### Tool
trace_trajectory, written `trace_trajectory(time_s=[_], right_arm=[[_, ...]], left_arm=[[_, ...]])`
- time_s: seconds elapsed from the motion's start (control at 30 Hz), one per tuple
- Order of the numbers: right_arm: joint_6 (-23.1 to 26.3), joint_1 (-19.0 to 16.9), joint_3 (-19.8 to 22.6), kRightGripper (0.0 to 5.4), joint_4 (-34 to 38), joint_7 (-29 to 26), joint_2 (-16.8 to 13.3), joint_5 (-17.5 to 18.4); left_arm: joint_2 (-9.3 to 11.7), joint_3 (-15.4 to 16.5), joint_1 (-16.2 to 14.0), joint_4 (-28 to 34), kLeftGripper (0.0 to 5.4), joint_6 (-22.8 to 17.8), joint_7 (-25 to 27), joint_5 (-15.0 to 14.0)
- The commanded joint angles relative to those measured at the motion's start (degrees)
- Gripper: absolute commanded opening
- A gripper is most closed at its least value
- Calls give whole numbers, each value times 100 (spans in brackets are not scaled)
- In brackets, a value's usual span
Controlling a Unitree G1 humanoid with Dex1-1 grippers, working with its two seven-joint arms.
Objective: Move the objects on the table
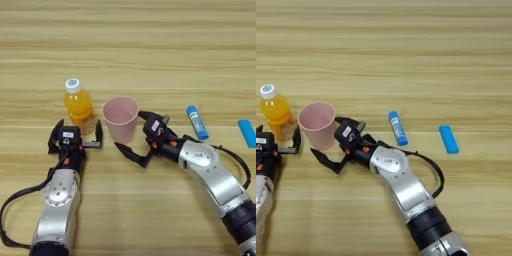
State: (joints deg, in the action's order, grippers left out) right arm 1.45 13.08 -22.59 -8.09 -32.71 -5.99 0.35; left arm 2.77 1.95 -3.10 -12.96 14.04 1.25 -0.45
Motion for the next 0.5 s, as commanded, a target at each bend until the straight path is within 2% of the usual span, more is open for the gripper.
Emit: trace_trajectory(time_s=[0.03,0.5], right_arm=[[-140,269,9,540,-300,53,140,-78],[-525,727,142,540,-1211,169,418,-132]], left_arm=[[-57,-11,-53,45,538,-37,-48,25],[-87,-19,-90,95,538,-55,-54,35]])
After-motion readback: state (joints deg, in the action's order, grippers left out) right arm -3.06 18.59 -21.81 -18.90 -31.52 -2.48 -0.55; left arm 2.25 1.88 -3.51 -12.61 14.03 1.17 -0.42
